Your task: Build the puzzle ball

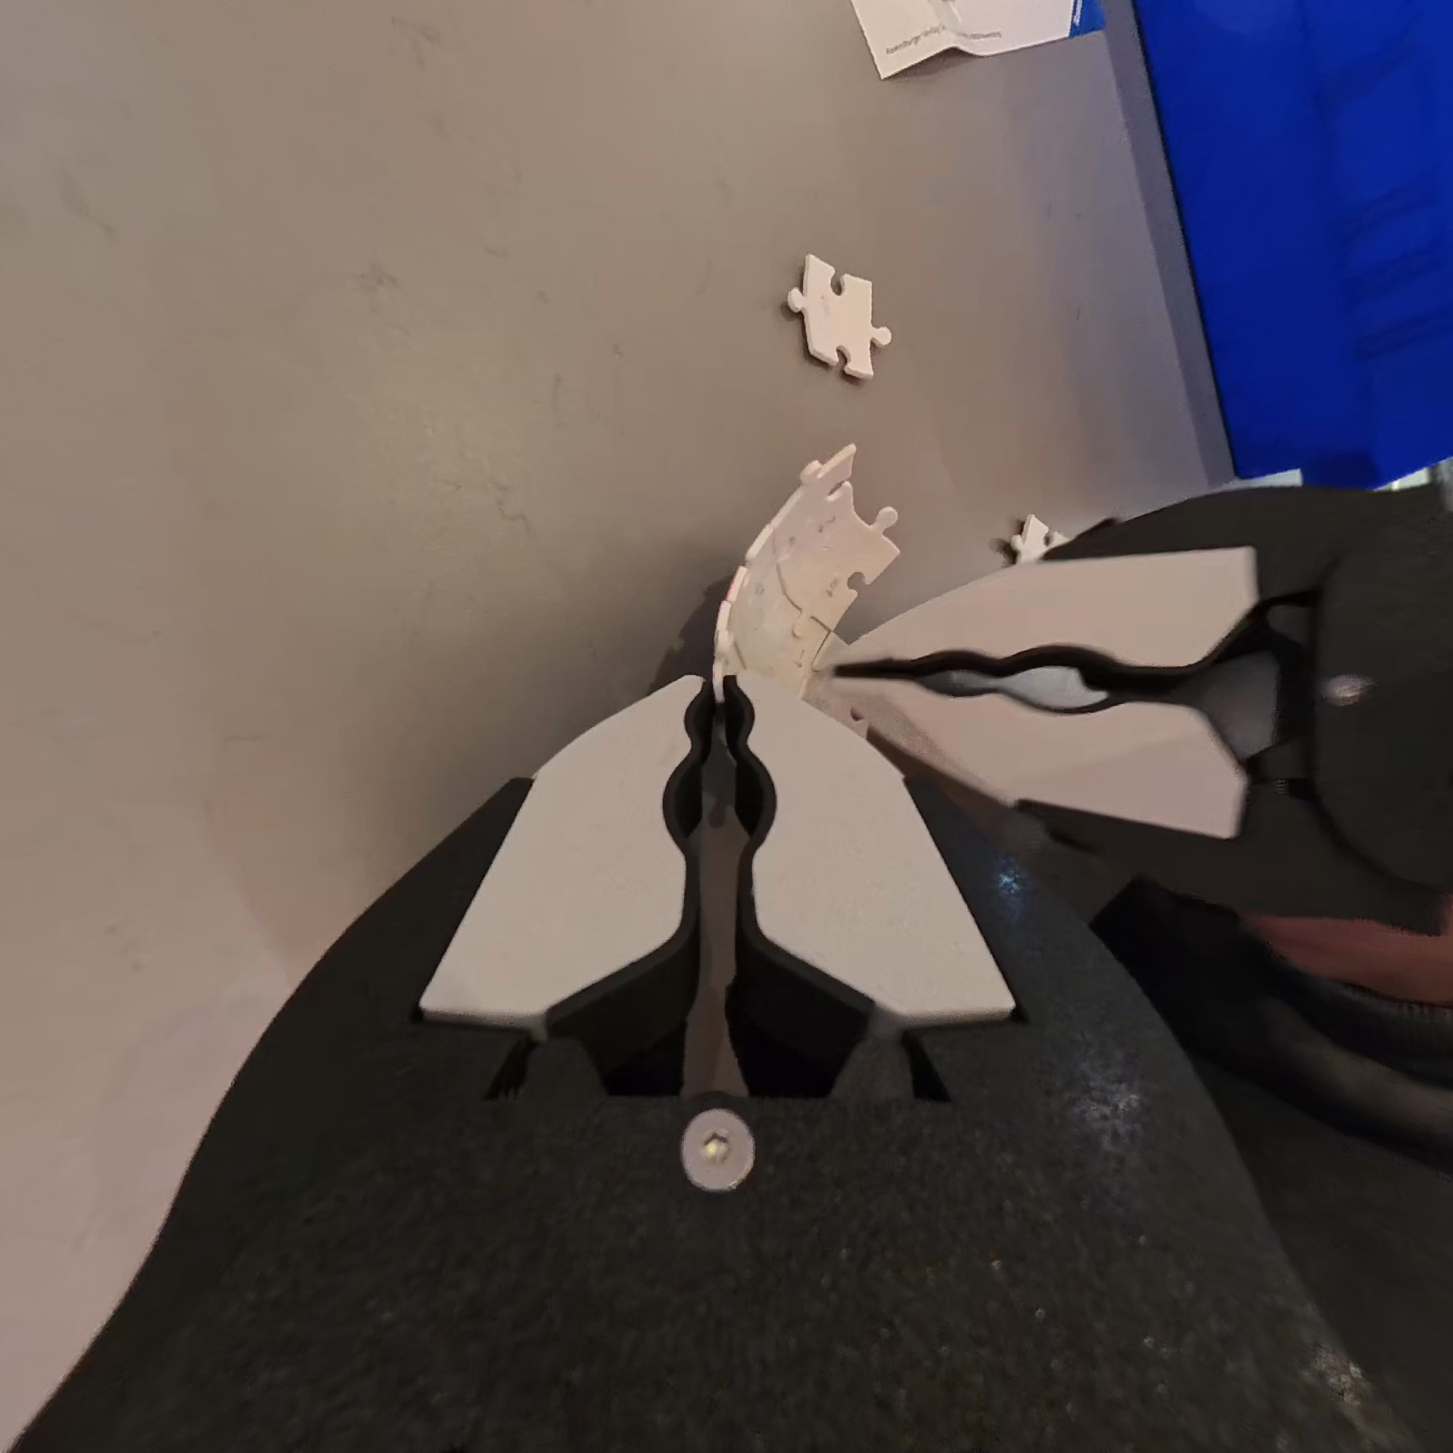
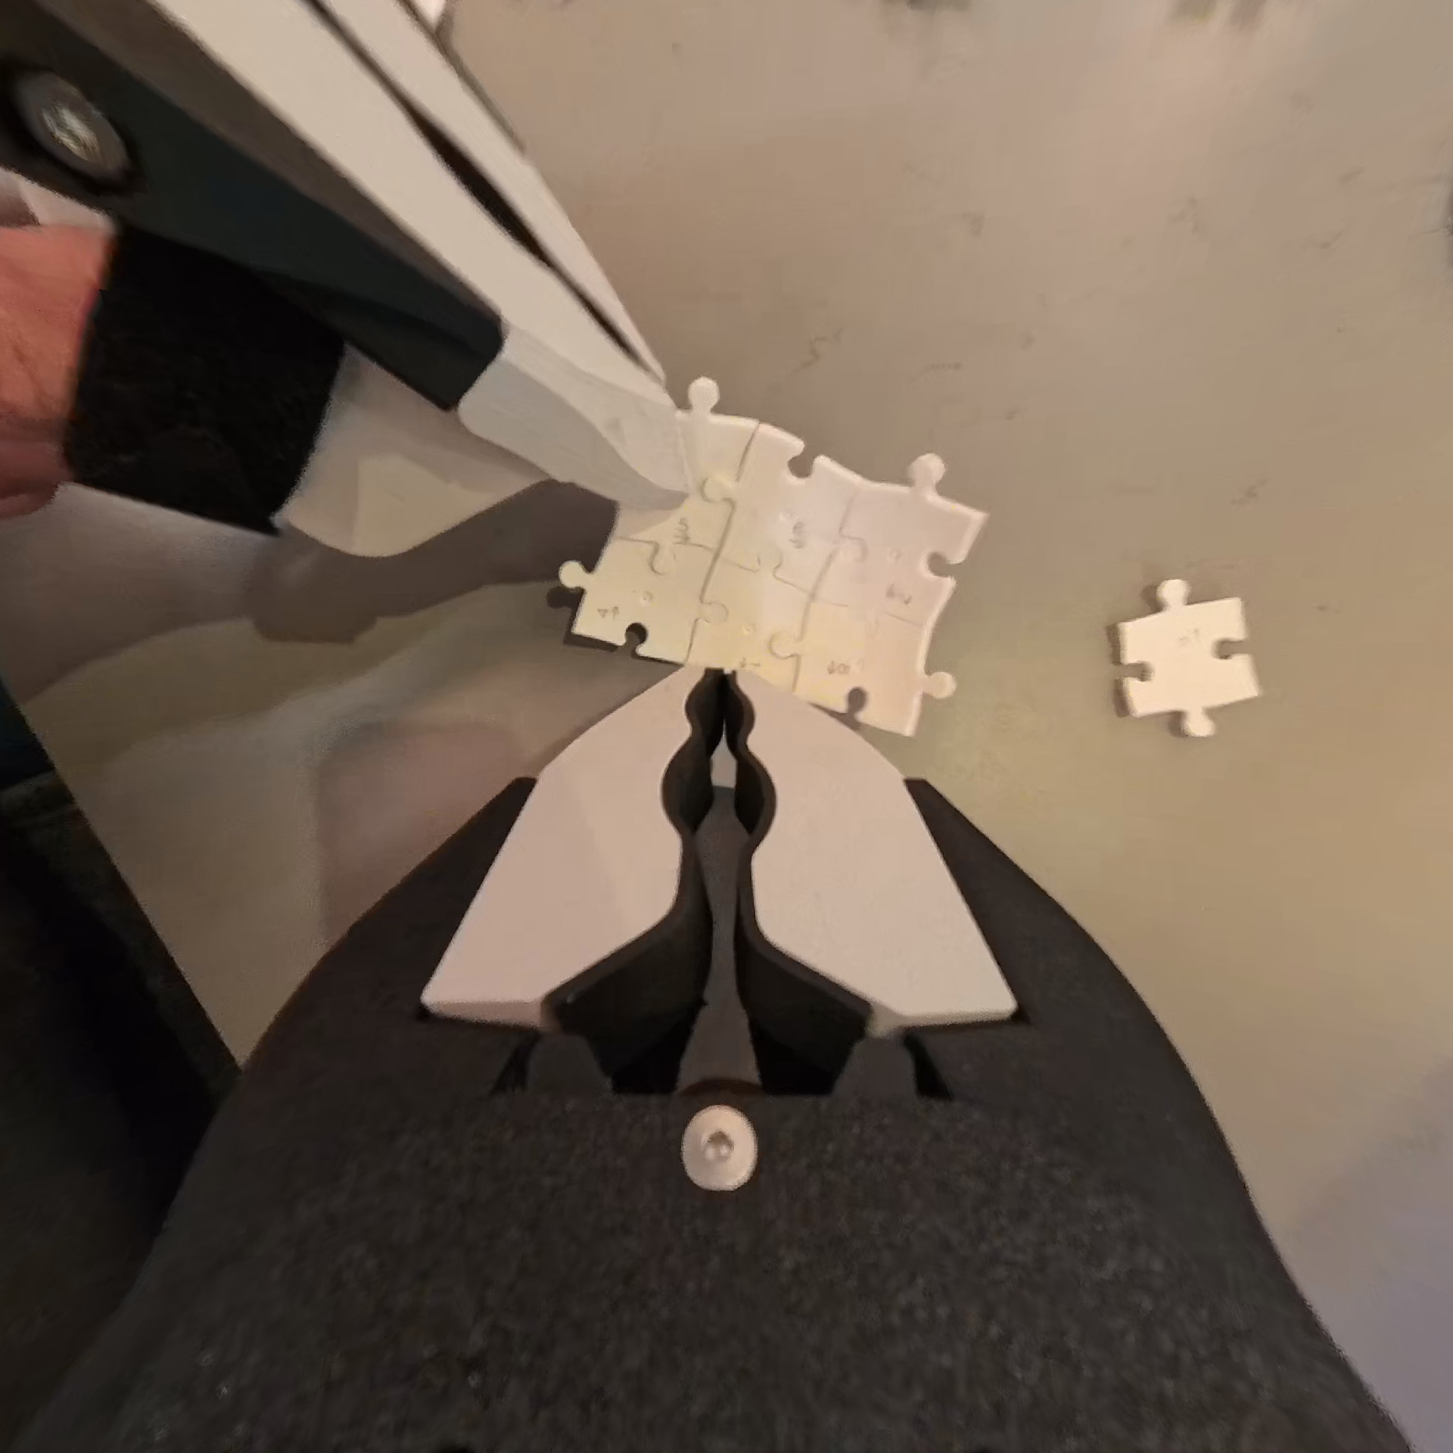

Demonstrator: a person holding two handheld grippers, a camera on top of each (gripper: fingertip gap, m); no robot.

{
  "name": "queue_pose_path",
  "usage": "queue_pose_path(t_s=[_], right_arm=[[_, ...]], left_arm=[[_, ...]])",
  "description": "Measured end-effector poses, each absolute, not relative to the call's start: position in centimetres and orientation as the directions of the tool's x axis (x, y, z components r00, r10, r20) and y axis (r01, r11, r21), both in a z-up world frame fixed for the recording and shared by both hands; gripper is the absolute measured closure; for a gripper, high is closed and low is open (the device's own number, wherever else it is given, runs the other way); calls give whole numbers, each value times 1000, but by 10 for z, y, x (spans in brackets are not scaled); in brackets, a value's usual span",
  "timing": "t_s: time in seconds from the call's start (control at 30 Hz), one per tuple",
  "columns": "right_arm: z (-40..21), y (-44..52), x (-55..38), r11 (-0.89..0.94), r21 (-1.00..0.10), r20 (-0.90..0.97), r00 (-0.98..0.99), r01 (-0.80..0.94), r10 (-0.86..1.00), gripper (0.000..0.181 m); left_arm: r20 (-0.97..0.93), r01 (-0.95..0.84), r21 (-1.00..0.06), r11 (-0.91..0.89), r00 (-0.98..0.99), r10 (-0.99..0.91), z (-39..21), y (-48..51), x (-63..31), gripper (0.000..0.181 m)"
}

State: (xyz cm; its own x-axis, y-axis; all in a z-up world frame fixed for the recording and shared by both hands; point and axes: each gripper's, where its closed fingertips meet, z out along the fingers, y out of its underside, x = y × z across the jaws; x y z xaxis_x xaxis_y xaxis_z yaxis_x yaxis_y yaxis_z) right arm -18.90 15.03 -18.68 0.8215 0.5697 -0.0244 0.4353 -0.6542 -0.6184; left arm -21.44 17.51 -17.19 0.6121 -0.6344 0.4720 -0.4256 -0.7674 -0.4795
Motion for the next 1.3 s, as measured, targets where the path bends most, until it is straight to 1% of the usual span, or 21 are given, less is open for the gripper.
queue_pose_path(t_s=[0.07,0.23,0.37,0.43,0.67,0.8,1.0,1.2,1.23,1.3], right_arm=[[-172,153,-181,-636,-659,-21,835,402,549,181],[-182,150,-177,-651,-628,-9,832,427,555,181],[-192,151,-177,-654,-596,35,828,467,559,181],[-194,154,-178,-641,-608,52,829,468,556,181],[-194,153,-178,-634,-596,78,822,492,564,181],[-176,149,-188,-580,-658,65,804,479,591,181],[-192,148,-189,-605,-618,76,804,502,590,181],[-194,147,-190,-609,-619,61,803,496,593,181],[-188,146,-190,-604,-632,52,804,486,593,181],[-159,146,-184,-541,-729,36,813,419,581,181]], left_arm=[[470,-427,-480,-766,612,-636,-172,175,-215,179],[468,-430,-482,-764,610,-639,-172,175,-214,179],[468,-429,-483,-764,611,-639,-172,175,-213,179],[467,-429,-482,-764,612,-638,-172,175,-214,179],[483,-413,-475,-777,615,-623,-174,176,-215,179],[483,-408,-478,-778,617,-621,-174,176,-214,179],[482,-406,-483,-775,616,-623,-173,175,-213,179],[512,-365,-492,-790,612,-602,-176,177,-214,179],[521,-354,-498,-791,607,-600,-176,177,-214,179],[537,-333,-510,-793,597,-596,-177,177,-214,179]])
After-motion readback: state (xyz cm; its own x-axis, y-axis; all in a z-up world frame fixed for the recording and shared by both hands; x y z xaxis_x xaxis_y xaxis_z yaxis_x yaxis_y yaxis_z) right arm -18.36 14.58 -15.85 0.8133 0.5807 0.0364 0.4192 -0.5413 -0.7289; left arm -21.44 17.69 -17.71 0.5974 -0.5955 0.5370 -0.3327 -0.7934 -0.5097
